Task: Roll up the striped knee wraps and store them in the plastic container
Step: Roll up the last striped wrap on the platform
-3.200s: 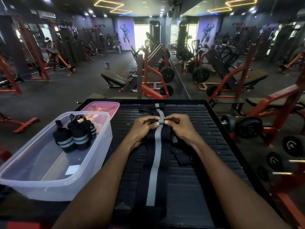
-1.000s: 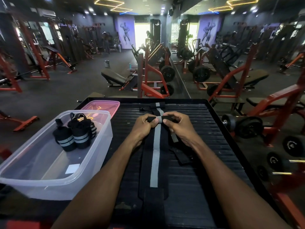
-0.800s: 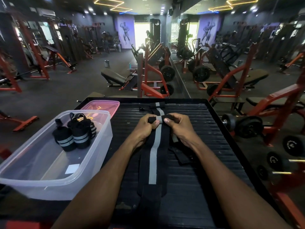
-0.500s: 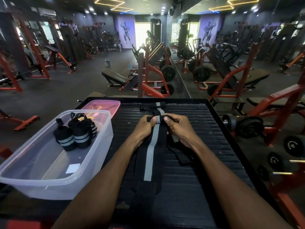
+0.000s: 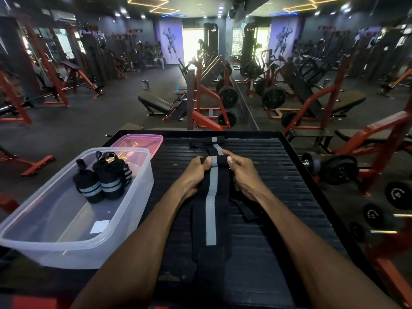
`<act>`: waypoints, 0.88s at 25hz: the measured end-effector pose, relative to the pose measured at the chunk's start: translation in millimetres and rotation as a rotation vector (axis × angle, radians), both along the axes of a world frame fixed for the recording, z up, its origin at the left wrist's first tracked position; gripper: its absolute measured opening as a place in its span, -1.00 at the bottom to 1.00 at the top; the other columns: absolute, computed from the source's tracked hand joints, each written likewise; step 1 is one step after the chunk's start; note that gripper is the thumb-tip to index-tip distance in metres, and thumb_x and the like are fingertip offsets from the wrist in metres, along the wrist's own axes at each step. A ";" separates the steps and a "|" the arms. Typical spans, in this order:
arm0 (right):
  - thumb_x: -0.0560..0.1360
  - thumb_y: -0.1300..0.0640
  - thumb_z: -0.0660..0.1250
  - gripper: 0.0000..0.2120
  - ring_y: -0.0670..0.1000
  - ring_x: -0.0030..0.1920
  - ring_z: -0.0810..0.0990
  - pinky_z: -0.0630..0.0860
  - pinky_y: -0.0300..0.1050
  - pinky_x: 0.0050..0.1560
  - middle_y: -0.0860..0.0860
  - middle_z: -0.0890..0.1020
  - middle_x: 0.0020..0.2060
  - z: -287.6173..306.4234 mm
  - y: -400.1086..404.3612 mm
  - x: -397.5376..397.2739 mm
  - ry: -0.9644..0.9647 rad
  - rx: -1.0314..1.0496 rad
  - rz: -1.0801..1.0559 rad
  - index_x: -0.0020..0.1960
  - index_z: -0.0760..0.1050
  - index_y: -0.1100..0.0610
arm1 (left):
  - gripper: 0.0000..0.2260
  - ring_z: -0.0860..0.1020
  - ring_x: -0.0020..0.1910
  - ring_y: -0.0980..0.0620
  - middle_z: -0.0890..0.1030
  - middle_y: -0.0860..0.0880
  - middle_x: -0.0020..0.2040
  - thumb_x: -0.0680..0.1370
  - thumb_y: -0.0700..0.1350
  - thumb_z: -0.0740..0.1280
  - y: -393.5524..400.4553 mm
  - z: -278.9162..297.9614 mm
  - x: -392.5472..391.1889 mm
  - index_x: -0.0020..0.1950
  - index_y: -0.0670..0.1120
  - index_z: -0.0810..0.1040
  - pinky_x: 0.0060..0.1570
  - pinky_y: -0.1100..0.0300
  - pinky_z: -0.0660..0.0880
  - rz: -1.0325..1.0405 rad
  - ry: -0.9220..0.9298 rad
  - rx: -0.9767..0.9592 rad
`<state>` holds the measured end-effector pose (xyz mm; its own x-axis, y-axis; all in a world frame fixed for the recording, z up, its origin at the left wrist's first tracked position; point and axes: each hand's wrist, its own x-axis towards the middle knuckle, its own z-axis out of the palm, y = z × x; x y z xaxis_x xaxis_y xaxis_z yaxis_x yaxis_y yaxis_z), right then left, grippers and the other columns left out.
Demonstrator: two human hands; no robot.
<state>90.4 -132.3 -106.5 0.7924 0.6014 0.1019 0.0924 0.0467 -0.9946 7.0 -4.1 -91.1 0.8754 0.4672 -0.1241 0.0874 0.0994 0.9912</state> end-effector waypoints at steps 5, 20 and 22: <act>0.61 0.25 0.31 -0.83 0.02 0.05 0.67 0.59 -0.14 0.07 0.05 0.71 0.00 6.8 -0.6 -2.5 -0.191 0.000 -0.105 0.11 0.66 0.16 | -0.92 0.58 -0.16 0.17 0.64 0.05 -0.14 0.60 -0.24 0.34 8.8 -4.1 2.8 0.03 -0.08 0.60 -0.23 0.45 0.48 0.092 -0.095 0.254; 0.45 0.35 0.47 -0.83 0.00 -0.04 0.66 0.58 0.02 0.15 0.05 0.71 -0.10 6.5 -8.8 7.5 -0.134 0.032 -0.118 -0.04 0.66 0.12 | -0.80 0.66 0.08 -0.08 0.71 -0.12 0.04 0.55 -0.08 0.44 2.4 -3.6 3.0 0.12 -0.14 0.64 0.06 0.13 0.57 -0.018 -0.066 0.063; 0.44 0.39 0.46 -0.78 0.01 -0.01 0.66 0.59 -0.01 0.14 0.06 0.70 -0.07 7.0 -8.7 7.2 -0.152 0.047 -0.107 -0.02 0.65 0.11 | -0.74 0.68 0.06 -0.13 0.73 -0.14 0.00 0.55 0.01 0.43 2.8 -5.9 4.6 0.08 -0.16 0.66 0.10 0.01 0.57 -0.030 -0.046 0.013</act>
<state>97.5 -141.0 -99.5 0.8249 0.5062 0.2518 0.2487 0.0750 -0.9657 11.6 -1.3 -97.0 0.8934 0.4424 -0.0778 0.0448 0.0846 0.9954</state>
